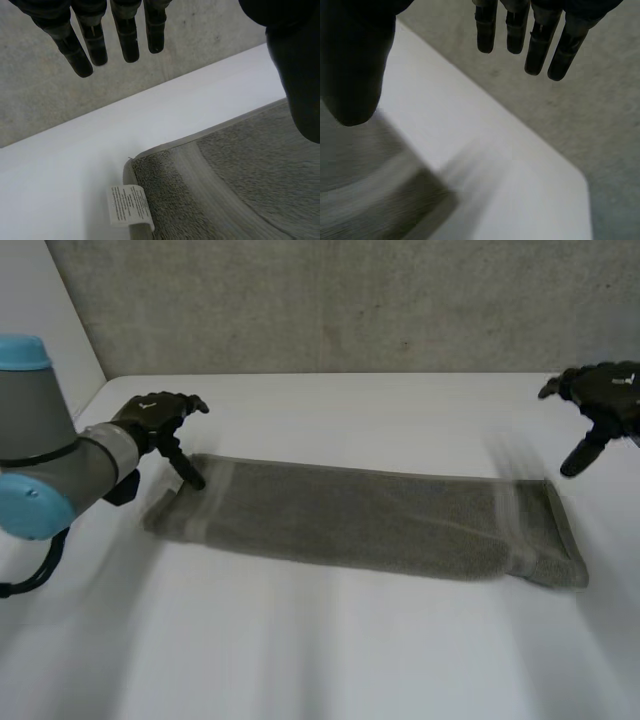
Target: Fold the towel.
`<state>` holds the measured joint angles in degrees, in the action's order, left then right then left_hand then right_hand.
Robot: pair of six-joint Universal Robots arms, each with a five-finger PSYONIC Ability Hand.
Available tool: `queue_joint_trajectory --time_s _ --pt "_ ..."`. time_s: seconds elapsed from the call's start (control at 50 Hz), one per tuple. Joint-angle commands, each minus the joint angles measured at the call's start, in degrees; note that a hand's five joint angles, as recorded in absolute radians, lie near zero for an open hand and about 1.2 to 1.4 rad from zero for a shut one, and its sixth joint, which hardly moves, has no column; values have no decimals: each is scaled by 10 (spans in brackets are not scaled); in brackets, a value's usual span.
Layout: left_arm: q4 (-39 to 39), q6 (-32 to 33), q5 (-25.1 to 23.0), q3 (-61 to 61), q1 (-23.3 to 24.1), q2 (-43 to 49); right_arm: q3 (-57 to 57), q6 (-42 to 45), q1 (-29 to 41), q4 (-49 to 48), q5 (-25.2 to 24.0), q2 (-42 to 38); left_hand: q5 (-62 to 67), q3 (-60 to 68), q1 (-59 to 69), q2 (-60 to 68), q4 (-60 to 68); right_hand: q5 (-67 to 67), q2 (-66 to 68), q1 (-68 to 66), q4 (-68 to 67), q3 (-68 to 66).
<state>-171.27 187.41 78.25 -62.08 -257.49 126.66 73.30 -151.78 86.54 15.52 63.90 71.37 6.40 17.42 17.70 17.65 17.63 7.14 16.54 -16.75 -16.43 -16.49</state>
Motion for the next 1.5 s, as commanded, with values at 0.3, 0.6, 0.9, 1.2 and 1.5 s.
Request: queue_joint_trajectory --time_s 0.3,0.6,0.9,1.2,1.5 --pt "-199 -1 -1 -329 -5 -188 319 125 1 -138 9 45 0 -10 -13 -12 -12 93 99 -97 -100 -99" --pt "-203 -1 -1 -345 -6 -188 279 176 -101 -235 83 18 -1 -12 -14 -14 -14 629 635 -632 -636 -635" --pt "-204 -1 -1 -346 -7 -189 162 227 50 -258 137 76 -3 -13 -16 -15 -15 629 635 -632 -636 -635" --pt "-218 -1 -1 -353 -13 -186 205 273 463 -389 156 -74 -3 -13 -16 -15 -15 629 635 -632 -636 -635" --pt "-218 -1 -2 -343 1 -183 264 273 381 -387 152 21 -6 -17 -19 -19 -19 -71 -65 68 64 65"
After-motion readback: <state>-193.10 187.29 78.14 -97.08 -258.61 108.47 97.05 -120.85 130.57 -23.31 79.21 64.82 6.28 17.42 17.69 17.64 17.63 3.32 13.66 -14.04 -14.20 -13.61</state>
